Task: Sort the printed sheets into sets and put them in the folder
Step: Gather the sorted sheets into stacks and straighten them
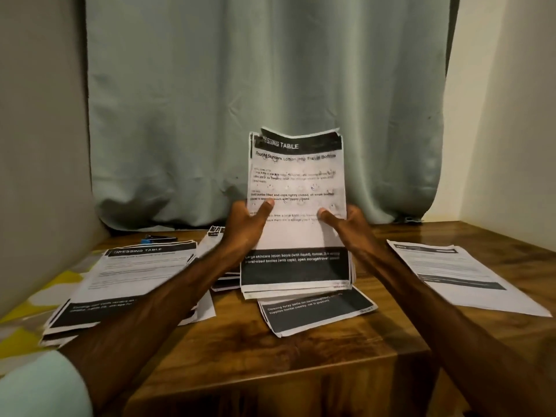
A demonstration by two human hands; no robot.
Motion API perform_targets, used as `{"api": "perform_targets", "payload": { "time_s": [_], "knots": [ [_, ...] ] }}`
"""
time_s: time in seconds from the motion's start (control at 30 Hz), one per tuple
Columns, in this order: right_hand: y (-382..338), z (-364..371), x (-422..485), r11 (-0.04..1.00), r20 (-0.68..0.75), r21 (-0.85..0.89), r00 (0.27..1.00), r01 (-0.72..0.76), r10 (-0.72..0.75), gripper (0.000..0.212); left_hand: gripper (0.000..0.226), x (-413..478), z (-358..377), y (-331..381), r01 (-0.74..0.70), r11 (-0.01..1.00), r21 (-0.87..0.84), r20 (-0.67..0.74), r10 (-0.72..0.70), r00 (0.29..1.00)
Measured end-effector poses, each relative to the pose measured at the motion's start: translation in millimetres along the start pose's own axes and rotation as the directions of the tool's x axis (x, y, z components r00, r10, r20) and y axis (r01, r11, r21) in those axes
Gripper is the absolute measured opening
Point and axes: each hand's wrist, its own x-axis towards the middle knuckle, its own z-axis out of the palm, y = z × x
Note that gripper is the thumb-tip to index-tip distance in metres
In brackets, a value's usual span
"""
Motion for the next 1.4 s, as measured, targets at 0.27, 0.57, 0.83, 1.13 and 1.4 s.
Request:
{"api": "perform_targets", "payload": {
  "time_s": [0.27, 0.57, 0.83, 1.13, 1.4],
  "knots": [
    [6, -29, -30, 0.951, 0.32, 0.015, 0.903, -0.308, 0.288, 0.024, 0.026, 17, -33, -10, 0.188, 0.981, -0.057, -0.191, -0.195, 0.962],
    [51, -30, -36, 0.836, 0.469, 0.185, 0.794, -0.516, 0.386, 0.028, 0.016, 11, -50, -48, 0.291, 0.94, -0.179, -0.13, -0.316, 0.94],
    [72, -24, -30, 0.867, 0.299, 0.193, 0.869, -0.46, 0.395, 0.028, 0.04, 7, -62, -69, 0.334, 0.919, -0.208, 0.01, -0.34, 0.941],
    [68, -30, -35, 0.861, 0.252, 0.229, 0.882, -0.454, 0.398, 0.031, 0.044, 9, -79, -70, 0.347, 0.931, -0.113, 0.035, -0.346, 0.938],
    [67, -35, -37, 0.852, 0.263, 0.221, 0.871, -0.474, 0.416, 0.037, 0.041, 12, -84, -73, 0.365, 0.923, -0.118, 0.066, -0.36, 0.931]
  ]
}}
